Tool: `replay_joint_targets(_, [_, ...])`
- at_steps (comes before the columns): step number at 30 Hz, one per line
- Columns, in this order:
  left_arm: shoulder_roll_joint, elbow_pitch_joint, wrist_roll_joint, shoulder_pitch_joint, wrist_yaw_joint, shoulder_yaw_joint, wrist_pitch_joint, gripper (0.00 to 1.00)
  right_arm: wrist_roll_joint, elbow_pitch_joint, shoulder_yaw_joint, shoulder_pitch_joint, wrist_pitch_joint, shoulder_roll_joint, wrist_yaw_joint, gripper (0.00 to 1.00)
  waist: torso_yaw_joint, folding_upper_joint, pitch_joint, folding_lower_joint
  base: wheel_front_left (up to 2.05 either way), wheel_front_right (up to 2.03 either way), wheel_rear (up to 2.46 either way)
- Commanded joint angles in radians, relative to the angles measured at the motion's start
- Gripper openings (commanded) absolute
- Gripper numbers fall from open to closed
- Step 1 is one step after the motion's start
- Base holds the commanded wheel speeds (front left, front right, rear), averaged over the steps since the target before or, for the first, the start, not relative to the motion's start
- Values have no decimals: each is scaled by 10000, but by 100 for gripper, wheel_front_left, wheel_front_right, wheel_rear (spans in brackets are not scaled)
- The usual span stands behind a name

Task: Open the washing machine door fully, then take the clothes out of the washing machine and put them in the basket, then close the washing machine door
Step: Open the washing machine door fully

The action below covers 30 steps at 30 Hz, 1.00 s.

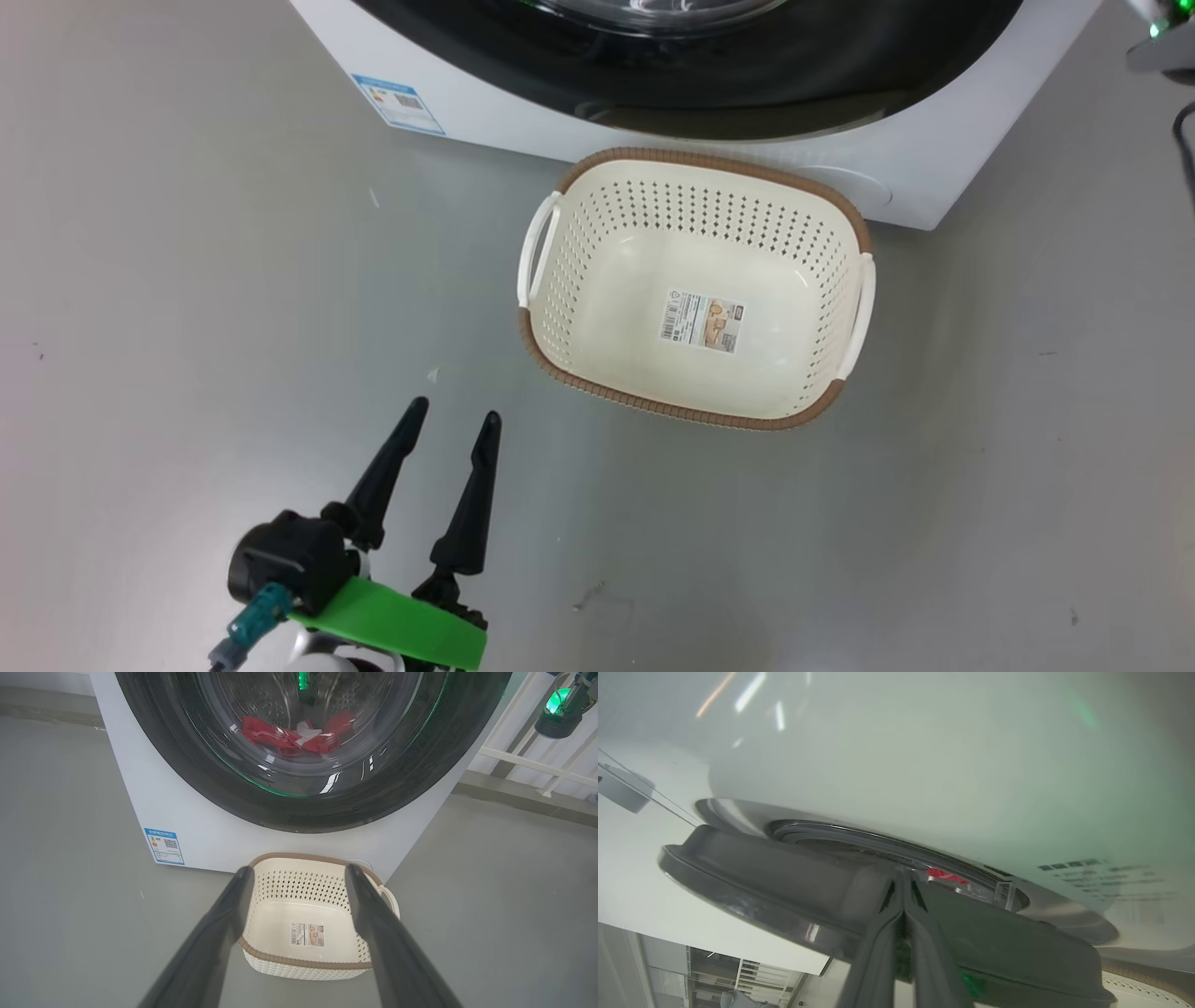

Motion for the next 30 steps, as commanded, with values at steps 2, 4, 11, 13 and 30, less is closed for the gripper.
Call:
replay_joint_targets(2, [152, -169, -80, -223, -55, 241, -120, 100, 177, -10, 58, -391, 290, 219, 65, 0, 42, 0, 89, -1, 0, 0, 0])
replay_joint_targets(4, [148, -163, -105, -273, -55, 196, -120, 100, 217, 191, 85, -571, 495, 254, 65, 0, 70, 0, 138, -1, 0, 0, 0])
replay_joint_targets(11, [131, -113, -172, -355, -55, 162, -120, 100, 423, 717, 188, -842, 1289, 416, 65, 0, 118, 0, 150, -1, 0, 0, 0])
replay_joint_targets(13, [122, -102, -172, -341, -55, 169, -120, 100, 495, 824, 216, -789, 1543, 446, 65, 0, 114, 0, 90, -1, 0, 0, 0])
replay_joint_targets(30, [72, -66, -60, -3, -56, 271, -120, 100, 770, 223, 483, 403, 2581, 776, 65, 0, -164, 0, -659, -1, 0, 0, 0])
